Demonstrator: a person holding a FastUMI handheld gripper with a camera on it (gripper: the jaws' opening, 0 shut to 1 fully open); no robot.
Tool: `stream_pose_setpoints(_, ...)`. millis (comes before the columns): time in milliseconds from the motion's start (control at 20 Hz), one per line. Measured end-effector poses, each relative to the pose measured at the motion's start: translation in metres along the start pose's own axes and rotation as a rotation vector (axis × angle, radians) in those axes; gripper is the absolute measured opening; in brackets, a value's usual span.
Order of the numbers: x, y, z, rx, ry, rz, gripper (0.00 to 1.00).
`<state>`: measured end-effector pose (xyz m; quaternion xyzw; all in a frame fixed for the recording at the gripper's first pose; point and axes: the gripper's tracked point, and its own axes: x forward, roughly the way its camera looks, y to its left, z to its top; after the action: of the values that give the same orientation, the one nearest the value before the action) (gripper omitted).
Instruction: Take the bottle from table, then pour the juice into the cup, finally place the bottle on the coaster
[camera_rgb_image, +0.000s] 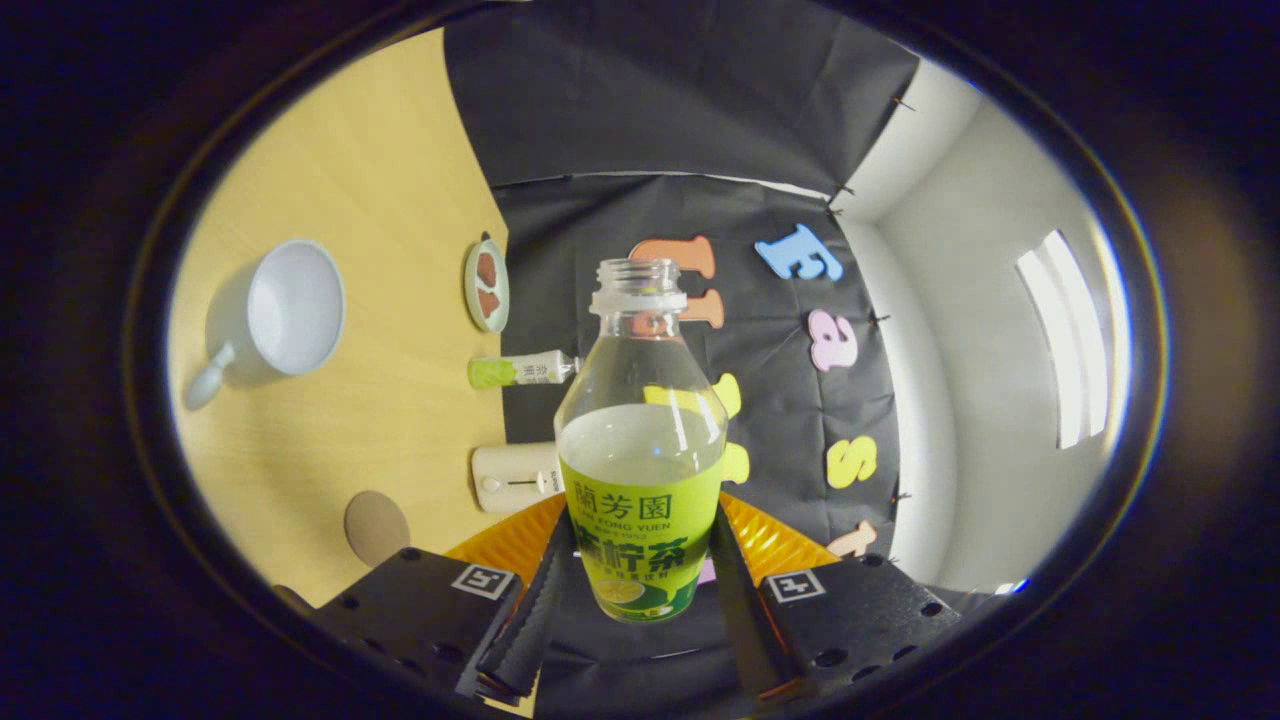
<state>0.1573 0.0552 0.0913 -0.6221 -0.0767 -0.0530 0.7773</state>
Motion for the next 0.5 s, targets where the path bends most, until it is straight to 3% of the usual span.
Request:
stream_pose_setpoints(300, 0.002, -0.028, -0.014, 0.355, 0.008, -0.021, 0.77)
stream_pose_setpoints(500, 0.008, -0.019, -0.025, 0.677, 0.02, 0.054, 0.77)
